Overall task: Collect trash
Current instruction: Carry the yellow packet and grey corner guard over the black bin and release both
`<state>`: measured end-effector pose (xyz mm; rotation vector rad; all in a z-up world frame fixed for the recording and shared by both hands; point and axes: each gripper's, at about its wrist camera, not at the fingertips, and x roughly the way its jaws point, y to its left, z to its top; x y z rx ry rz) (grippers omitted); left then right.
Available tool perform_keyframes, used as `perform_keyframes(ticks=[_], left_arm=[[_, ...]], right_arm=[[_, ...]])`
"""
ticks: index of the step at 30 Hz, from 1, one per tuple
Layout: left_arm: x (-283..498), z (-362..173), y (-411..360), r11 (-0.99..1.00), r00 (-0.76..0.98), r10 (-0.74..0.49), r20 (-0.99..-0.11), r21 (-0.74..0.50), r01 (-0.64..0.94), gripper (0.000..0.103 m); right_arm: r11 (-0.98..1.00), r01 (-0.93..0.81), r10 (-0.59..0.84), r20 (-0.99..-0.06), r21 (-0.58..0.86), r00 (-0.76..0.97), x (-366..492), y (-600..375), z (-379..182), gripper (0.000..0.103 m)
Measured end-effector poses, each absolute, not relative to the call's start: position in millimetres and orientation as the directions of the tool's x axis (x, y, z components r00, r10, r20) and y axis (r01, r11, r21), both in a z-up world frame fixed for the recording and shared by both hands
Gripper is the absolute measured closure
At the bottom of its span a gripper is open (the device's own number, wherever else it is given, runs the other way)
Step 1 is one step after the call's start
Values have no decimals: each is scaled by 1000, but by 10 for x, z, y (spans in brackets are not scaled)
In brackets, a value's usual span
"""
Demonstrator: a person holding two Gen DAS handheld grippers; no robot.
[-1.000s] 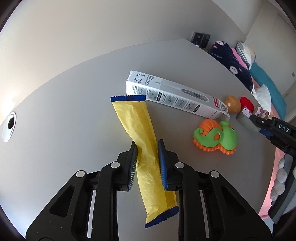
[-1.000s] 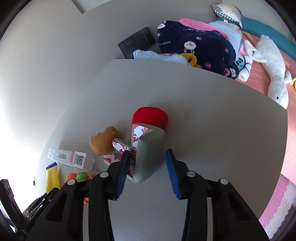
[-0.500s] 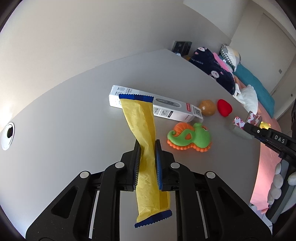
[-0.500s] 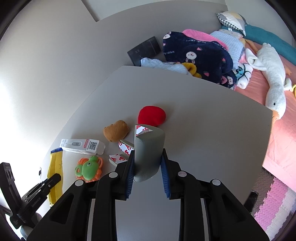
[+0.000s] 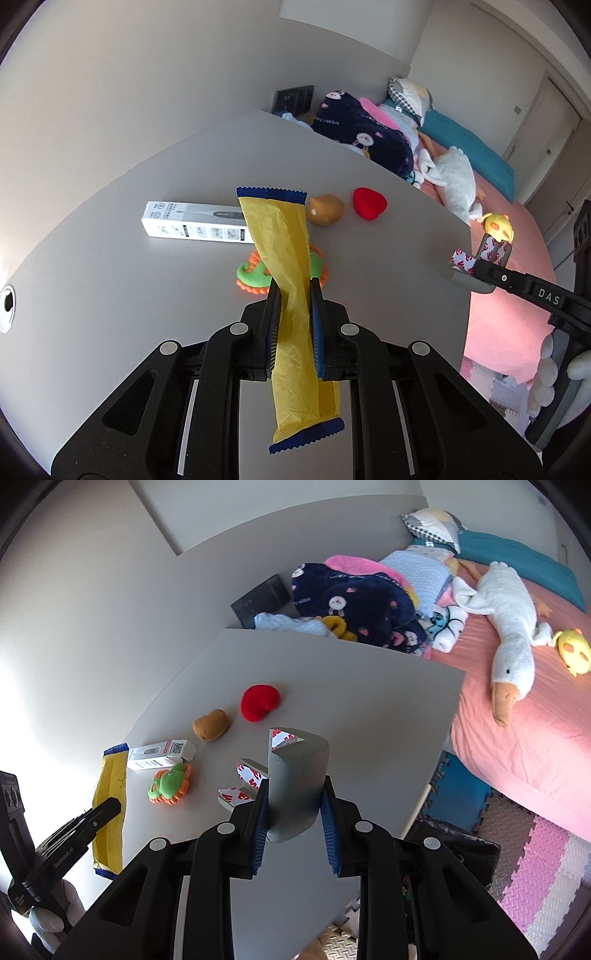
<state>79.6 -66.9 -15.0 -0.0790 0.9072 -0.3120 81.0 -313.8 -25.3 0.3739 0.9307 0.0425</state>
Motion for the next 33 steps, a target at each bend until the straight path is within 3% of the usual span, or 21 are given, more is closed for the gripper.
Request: perform_keyframes(ticks=[33], left_arm=[[200,-31,-2281,748,391,-524,-757,-189,637,89]], right_arm=[[882,383,-41,-767,273,640,-686,-4075,-87,75]])
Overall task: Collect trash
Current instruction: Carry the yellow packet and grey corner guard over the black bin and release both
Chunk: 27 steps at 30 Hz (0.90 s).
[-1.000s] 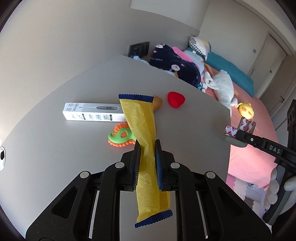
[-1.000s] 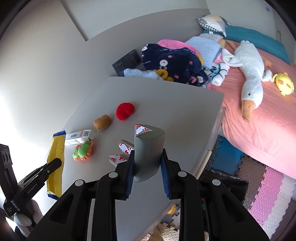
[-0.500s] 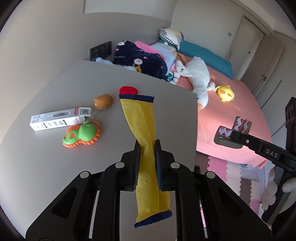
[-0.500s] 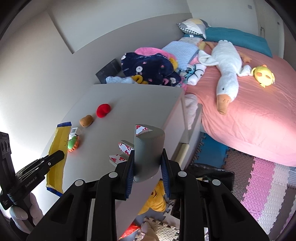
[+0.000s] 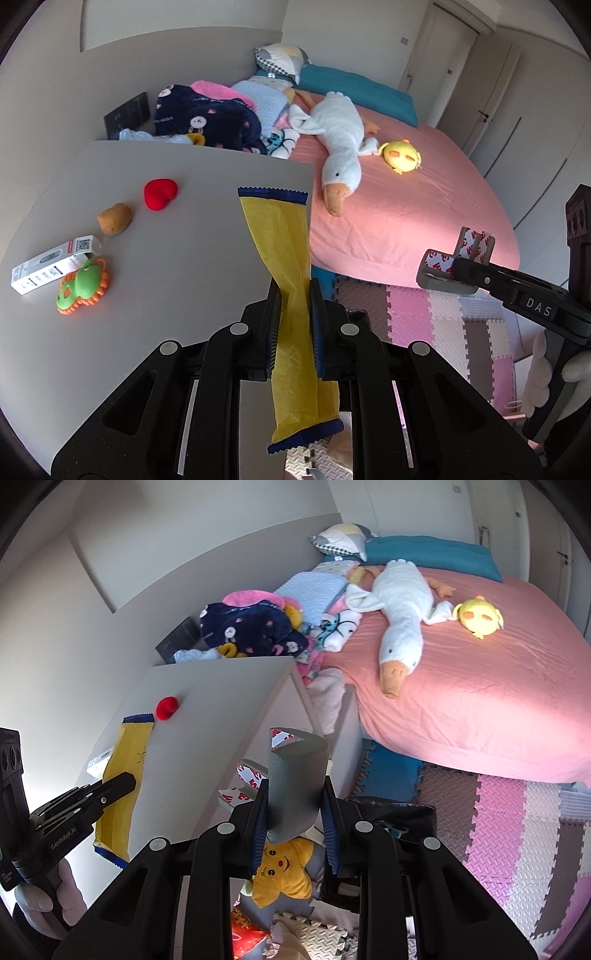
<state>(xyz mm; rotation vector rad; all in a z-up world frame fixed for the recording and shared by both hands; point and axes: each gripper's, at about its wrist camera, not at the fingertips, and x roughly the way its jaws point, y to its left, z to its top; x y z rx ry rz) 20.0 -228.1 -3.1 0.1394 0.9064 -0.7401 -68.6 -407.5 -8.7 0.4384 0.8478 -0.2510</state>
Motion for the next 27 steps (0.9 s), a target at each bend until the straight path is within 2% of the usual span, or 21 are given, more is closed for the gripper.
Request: perform_keyframes(ticks=[27], left_arm=[[-289,-95,-3206,505,165,-627,-761,-236,830,89]], right_arm=[[788,564,-197,-766,247,612,-1482,-4602,-23,75]])
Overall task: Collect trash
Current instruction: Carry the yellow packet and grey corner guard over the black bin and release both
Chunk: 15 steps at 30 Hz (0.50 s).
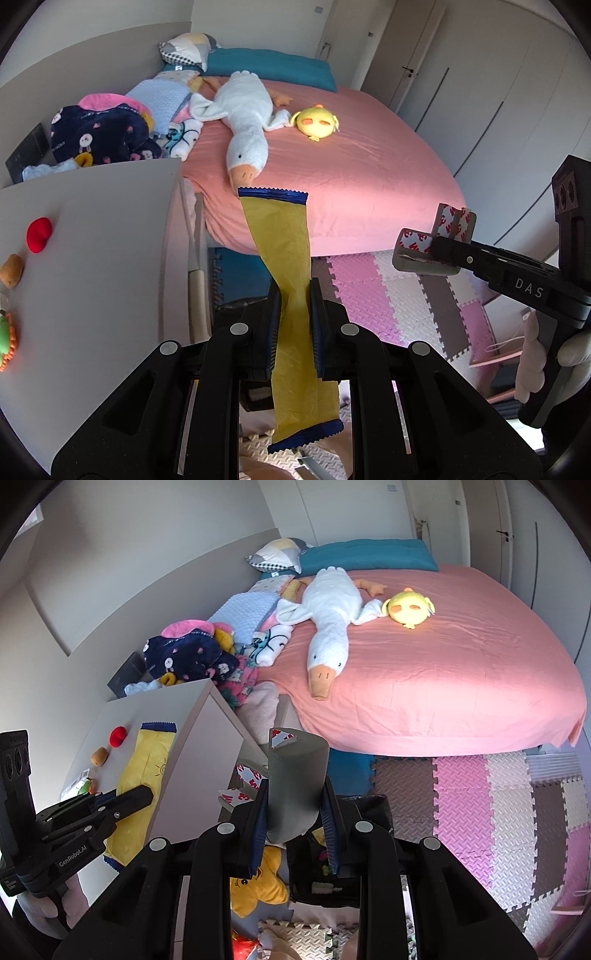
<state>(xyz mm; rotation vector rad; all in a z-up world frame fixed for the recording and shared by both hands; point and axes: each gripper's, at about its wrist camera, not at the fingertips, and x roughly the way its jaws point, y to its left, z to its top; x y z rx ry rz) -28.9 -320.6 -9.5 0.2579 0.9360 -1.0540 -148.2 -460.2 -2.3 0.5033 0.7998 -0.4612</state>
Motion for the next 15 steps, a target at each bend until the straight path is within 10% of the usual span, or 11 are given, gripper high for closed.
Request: perform_keyframes(ticks=[7,9,11,15], left_arm=[[-346,-281,-3411,444,59,-593,-803,-266,856,87],[-357,-332,-3438,452,68,-579,-812,-250,856,81],[-355,-362,-3443,483,96,-566,-819,-235,843,37],[-331,-308,-3378,511,152,-573,-805,-207,834,33]], right_arm=[[771,585,-192,-783,253,591,-1495,-4682,-126,75],[761,605,-223,-782,234,582,-1491,-4697,-133,60],[747,626,-264,-764,224,589,-1517,-4704,-99,41],[750,630,-296,-749,201,592,-1515,-4712,-58,39]])
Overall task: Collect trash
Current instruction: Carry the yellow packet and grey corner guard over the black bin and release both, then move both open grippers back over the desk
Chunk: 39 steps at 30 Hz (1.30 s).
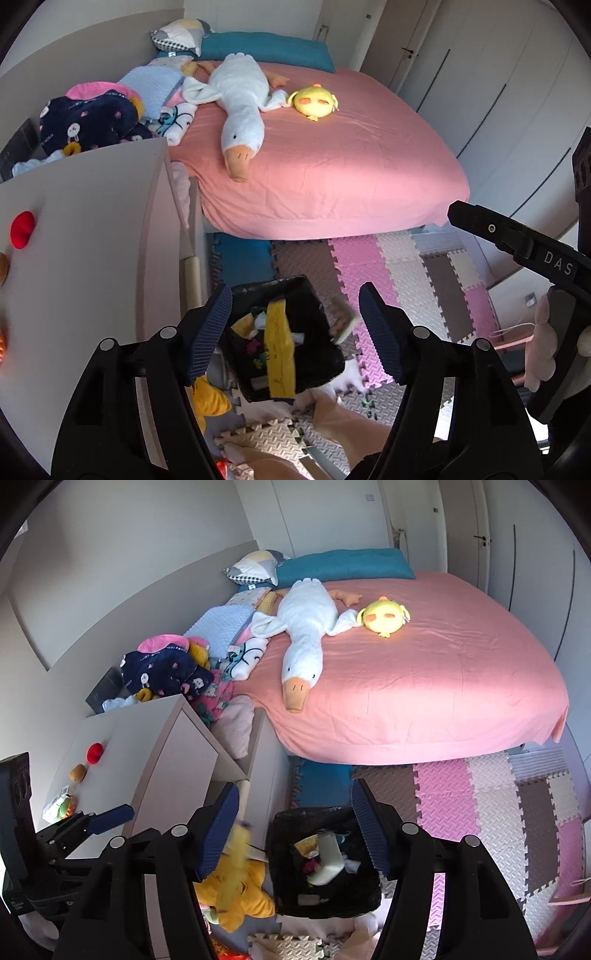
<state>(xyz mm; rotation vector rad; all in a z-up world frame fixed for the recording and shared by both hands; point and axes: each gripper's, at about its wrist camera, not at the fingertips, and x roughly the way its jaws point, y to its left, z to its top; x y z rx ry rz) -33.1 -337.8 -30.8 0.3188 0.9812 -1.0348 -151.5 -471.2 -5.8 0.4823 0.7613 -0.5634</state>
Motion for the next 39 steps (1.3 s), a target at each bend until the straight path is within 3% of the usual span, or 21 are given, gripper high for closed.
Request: perform_keyframes(ticks=[24,33,39], left_arm=[[17,-321,-2741,680,298,-497,-815,-153,717,33],[206,-314,-2205,781,377,-441,-815,-141,608,29],[318,-309,-1852,845,447,-387,-807,-116,522,16]], right_arm=[[864,445,-124,-756,236,642,-889,-4287,-116,39],[913,326,-25,-763,246,646,-485,-3940,-165,39],[937,247,33,-766,248,642,-207,-3697,-187,39]])
